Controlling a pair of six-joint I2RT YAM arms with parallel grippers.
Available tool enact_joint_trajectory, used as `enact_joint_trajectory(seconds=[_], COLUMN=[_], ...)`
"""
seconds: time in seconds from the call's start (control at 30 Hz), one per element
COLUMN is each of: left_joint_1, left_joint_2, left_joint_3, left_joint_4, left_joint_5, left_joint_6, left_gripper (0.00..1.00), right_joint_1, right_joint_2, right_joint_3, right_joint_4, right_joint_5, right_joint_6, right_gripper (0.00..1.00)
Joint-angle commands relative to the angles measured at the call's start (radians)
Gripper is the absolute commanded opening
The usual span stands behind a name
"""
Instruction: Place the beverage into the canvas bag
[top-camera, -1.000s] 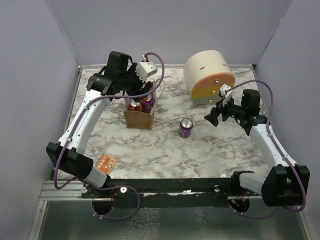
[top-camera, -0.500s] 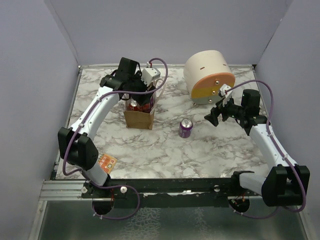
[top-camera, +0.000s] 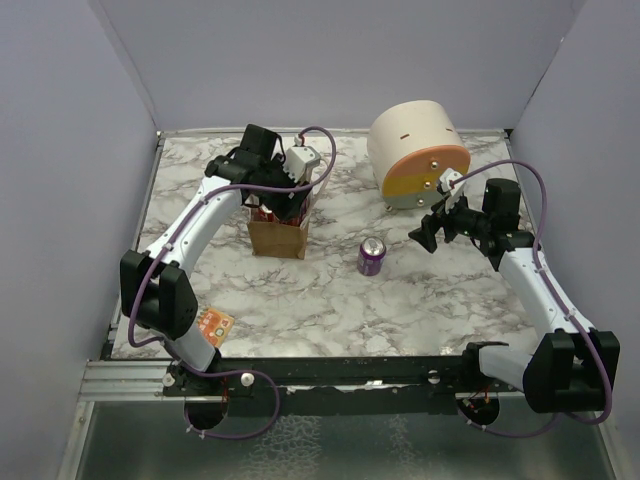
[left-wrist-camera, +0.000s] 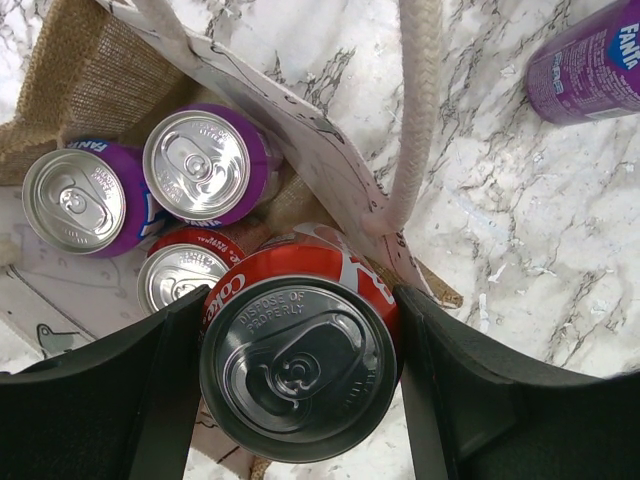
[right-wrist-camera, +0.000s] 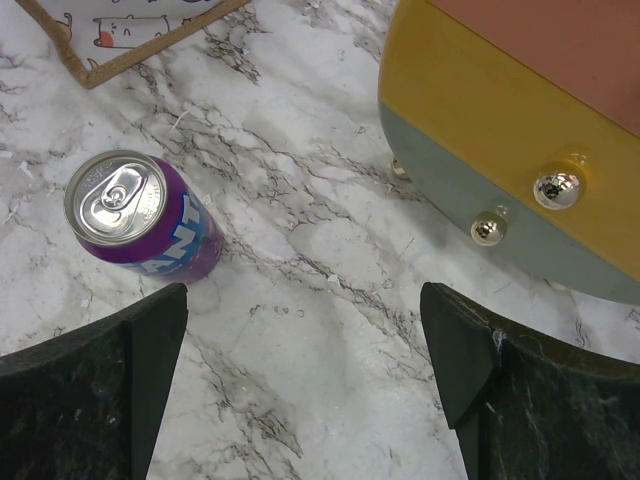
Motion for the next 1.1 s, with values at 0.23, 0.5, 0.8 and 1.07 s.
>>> enact_joint_trajectory(seconds=[0.23, 0.5, 0.8, 1.07], left_joint_1=[-0.002, 0.005, 0.048, 0.062], left_joint_2=[-0.035, -0.035, -0.056, -0.083], left_joint_3=[-0.025, -0.043, -0.081, -0.144], left_joint_4=[-0.014, -0.025, -0.003, 0.065], left_joint_5=[-0.050, -0.123, -0.099, -0.085], left_joint_6=[0.003, -0.025, -0.040, -0.011], left_gripper=[0.00, 0.00, 0.00, 0.00], right_joint_1=[-0.005, 0.020, 0.281, 0.544], right_joint_2=[-0.019, -0.019, 0.129, 0.312], right_joint_3=[-0.001, 0.039, 0.141, 0.156], right_joint_4=[0.028, 0.033, 0.066, 0.354], right_joint_5=[-0.031, -0.197, -0.221, -0.110], right_joint_6=[-0.010, 0.045, 0.046, 0.217], right_gripper=[1.00, 0.99, 0.92, 0.82])
